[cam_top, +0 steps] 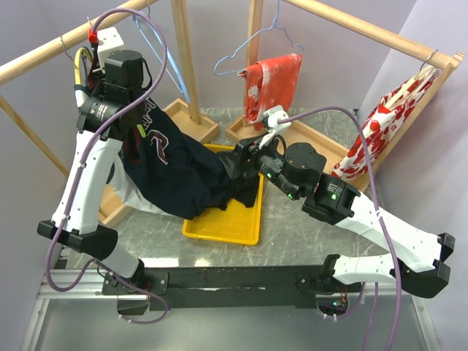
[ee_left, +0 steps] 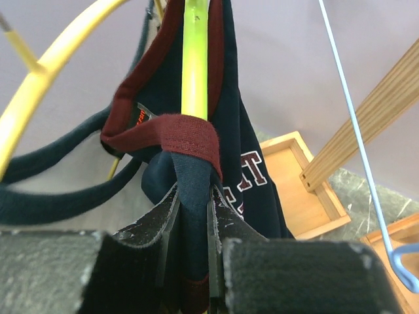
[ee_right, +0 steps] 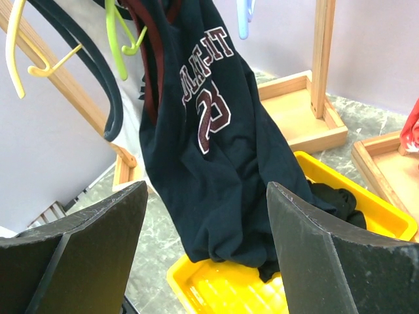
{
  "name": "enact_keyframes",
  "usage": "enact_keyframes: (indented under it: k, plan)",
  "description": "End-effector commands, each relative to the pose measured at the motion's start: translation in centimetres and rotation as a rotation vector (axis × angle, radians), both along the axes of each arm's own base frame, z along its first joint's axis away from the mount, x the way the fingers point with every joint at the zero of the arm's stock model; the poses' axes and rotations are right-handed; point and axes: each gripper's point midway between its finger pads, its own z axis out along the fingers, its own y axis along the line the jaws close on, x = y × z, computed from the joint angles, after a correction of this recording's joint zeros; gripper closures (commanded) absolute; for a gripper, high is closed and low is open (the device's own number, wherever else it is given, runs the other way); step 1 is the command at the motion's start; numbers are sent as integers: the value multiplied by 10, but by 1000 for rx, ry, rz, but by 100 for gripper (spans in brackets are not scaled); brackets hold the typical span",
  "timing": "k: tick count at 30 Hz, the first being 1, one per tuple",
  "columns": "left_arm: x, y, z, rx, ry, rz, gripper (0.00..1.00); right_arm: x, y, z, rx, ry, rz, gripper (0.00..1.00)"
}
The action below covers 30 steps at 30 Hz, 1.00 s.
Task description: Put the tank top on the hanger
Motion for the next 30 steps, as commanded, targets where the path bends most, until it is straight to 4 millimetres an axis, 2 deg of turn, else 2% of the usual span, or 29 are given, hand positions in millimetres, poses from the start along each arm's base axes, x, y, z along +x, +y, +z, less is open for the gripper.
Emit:
enact_keyframes:
  k: [1,4,6,15,18,21,22,24,28,30]
  plan:
    - [11,0,22,-67,-107,-38,99,-1,-2,16,33,-18,-3,19]
    - [14,-5,9,-77,-82,-63,99,-2,-4,13,31,-15,-9,19]
    - [11,-6,9,-84,-90,-75,98,-3,-7,15,39,-20,-12,19]
    - [0,-8,9,-95,-94,-112,79,-3,-9,5,35,-4,-18,19]
    - [-3,-10,11,-97,-96,-131,56,-4,-10,1,32,1,-18,18]
    - [-9,-12,15,-105,-107,-157,42,-3,-10,-6,25,8,-22,18]
    - [-10,-15,14,-108,-103,-177,30,-3,-10,-9,19,11,-23,18]
    - [-18,-15,19,-115,-118,-196,18,-3,-10,-12,18,16,-23,18]
    - [-31,-21,21,-129,-121,-254,6,-3,-8,-22,8,28,-17,17]
    - [-43,-22,29,-146,-146,-287,2,-3,-7,-24,10,32,-16,17]
